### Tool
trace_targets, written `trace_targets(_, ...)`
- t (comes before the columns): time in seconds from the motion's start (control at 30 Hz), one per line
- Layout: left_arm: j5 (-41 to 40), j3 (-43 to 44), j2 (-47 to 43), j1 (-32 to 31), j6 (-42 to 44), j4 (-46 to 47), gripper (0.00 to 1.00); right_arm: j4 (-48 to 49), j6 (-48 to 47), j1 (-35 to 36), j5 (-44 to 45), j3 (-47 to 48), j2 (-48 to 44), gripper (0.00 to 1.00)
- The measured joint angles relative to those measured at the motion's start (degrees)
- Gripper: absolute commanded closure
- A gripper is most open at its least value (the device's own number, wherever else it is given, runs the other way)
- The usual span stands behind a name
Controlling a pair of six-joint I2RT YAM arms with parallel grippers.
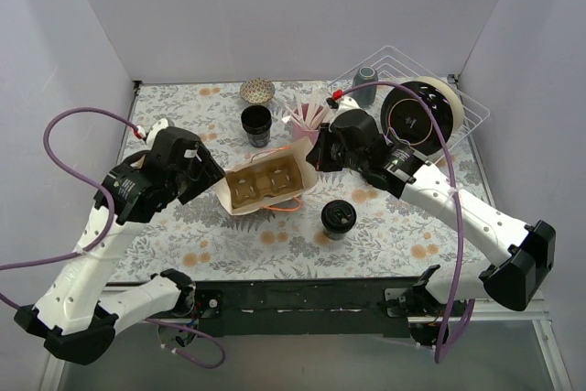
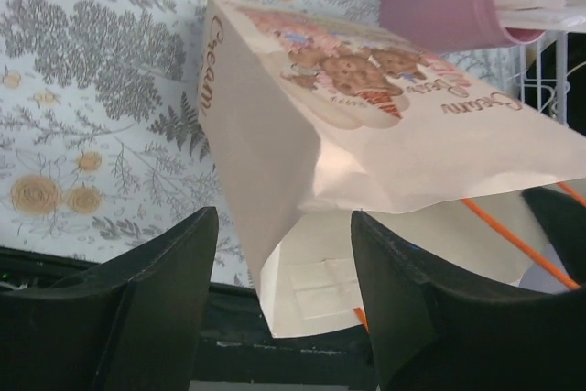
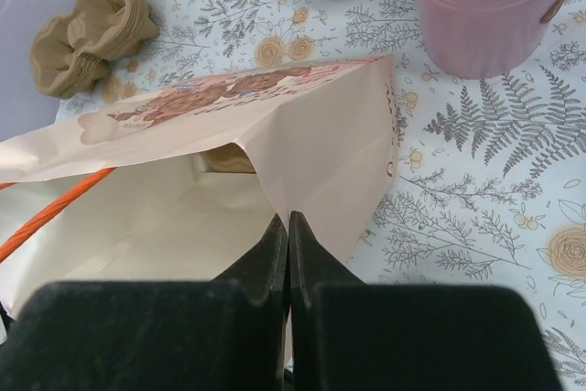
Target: Pack the takeout coffee
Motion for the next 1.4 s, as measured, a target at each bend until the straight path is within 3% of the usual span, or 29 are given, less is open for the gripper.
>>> trace_targets(0.1,1.79,-3.26,-1.46,0.0,-1.62,-0.37,0.35,0.07,0.94,0.0,0.39,-0.74,-0.68,0.99)
trace_targets(0.43,4.79,-10.14,-13.75,-0.02,0.98,6.91,0.41,0.2,2.54,0.04,1.22,-1.09,-0.98,0.99)
trace_targets(0.63,6.01,-17.25,-12.15,-0.02,2.78,11.85,0.4,0.68,3.39,0.04,1.51,-1.22,-0.98,0.99)
trace_targets(0.77,6.36,-18.1,-9.9,-0.02,4.94,14.93,0.45,0.79,3.74,0.13,1.62,-1.22,-0.98,0.99)
trace_targets(1.0,5.42,-17.44,-5.05,-0.02,8.76,17.07,0.62,0.85,3.78,0.26,2.05,-1.27,-1.03,0.99)
trace_targets(1.2,4.7,-13.77,-0.48,-0.02,11.5,13.18,0.99,0.87,3.72,0.26,2.4,-1.4,-1.14,0.99)
trace_targets(1.4,2.16,-3.82,3.82,-0.04,15.74,6.51,1.0,1.27,3.54,0.35,3.34,-3.04,-2.38,0.99)
